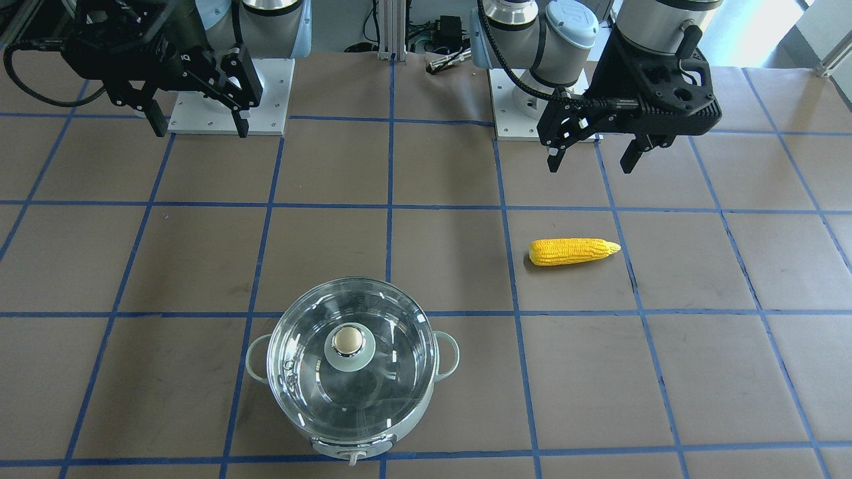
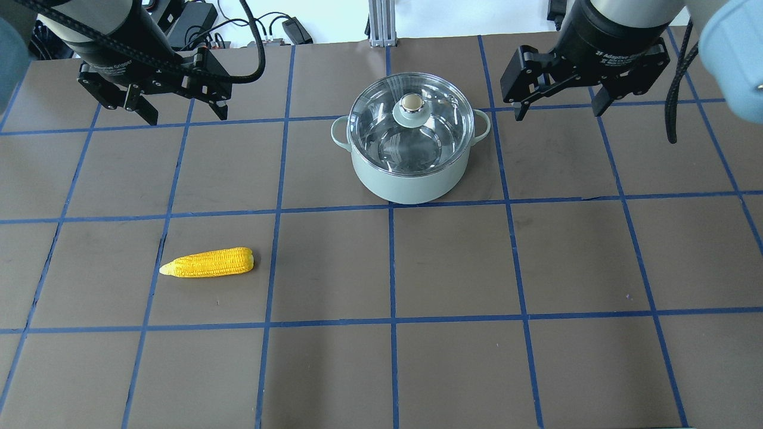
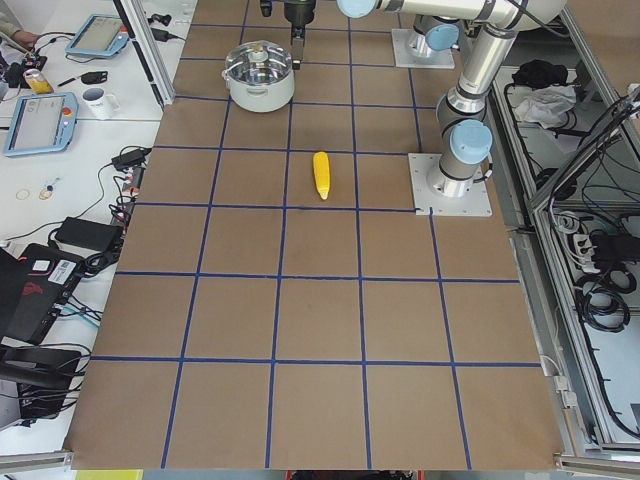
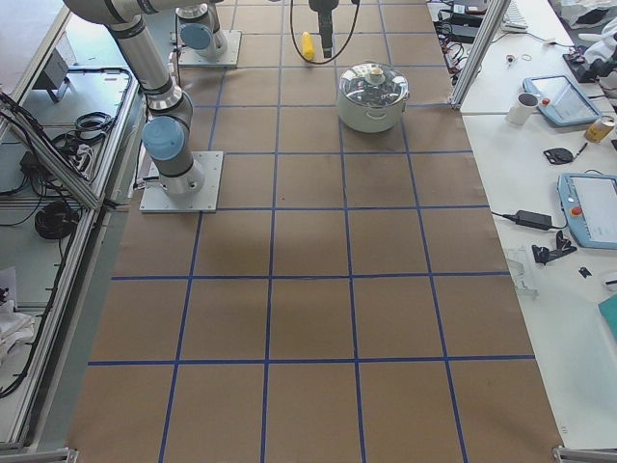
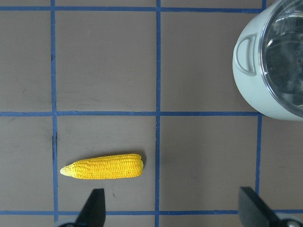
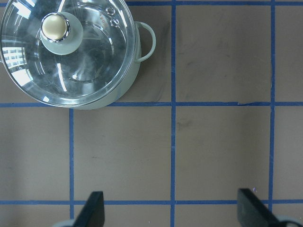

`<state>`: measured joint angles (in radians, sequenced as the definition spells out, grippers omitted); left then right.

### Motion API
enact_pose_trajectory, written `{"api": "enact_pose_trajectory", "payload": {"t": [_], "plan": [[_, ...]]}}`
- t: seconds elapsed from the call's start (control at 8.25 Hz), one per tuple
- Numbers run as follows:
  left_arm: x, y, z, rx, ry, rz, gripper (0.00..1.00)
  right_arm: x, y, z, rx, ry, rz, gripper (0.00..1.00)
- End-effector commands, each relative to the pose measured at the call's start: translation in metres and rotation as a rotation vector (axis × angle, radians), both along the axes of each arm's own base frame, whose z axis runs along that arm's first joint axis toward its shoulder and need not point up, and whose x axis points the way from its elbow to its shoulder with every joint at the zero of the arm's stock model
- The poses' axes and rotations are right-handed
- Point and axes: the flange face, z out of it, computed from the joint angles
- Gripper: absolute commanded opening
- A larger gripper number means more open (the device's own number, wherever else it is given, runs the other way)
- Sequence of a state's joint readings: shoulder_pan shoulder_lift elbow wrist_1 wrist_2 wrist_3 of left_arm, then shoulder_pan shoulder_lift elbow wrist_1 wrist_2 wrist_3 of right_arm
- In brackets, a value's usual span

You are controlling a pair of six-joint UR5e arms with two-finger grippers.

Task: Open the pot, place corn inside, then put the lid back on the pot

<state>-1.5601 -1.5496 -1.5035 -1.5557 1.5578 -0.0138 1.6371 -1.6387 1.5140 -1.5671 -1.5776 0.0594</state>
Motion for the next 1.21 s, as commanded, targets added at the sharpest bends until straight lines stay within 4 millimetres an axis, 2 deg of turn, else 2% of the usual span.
{"api": "enact_pose_trajectory", "payload": {"t": [0.0, 0.24, 0.48, 0.61, 1.09], "plan": [[-0.001, 0.0, 0.0, -0.004, 0.006, 0.002, 1.0, 0.0, -0.001, 0.0, -0.003, 0.001, 0.002, 1.0], [-0.001, 0.001, 0.001, -0.005, 0.009, 0.008, 1.0, -0.001, -0.001, 0.0, -0.004, 0.003, 0.005, 1.0], [-0.001, -0.003, -0.007, 0.007, 0.01, 0.016, 1.0, -0.001, -0.001, 0.0, -0.003, 0.003, 0.005, 1.0], [0.0, 0.003, -0.005, 0.004, 0.003, 0.023, 1.0, -0.001, -0.001, 0.0, -0.002, 0.0, 0.005, 1.0], [0.001, -0.001, -0.014, 0.027, 0.025, 0.241, 1.0, 0.007, -0.004, -0.003, 0.001, -0.047, 0.014, 1.0]]}}
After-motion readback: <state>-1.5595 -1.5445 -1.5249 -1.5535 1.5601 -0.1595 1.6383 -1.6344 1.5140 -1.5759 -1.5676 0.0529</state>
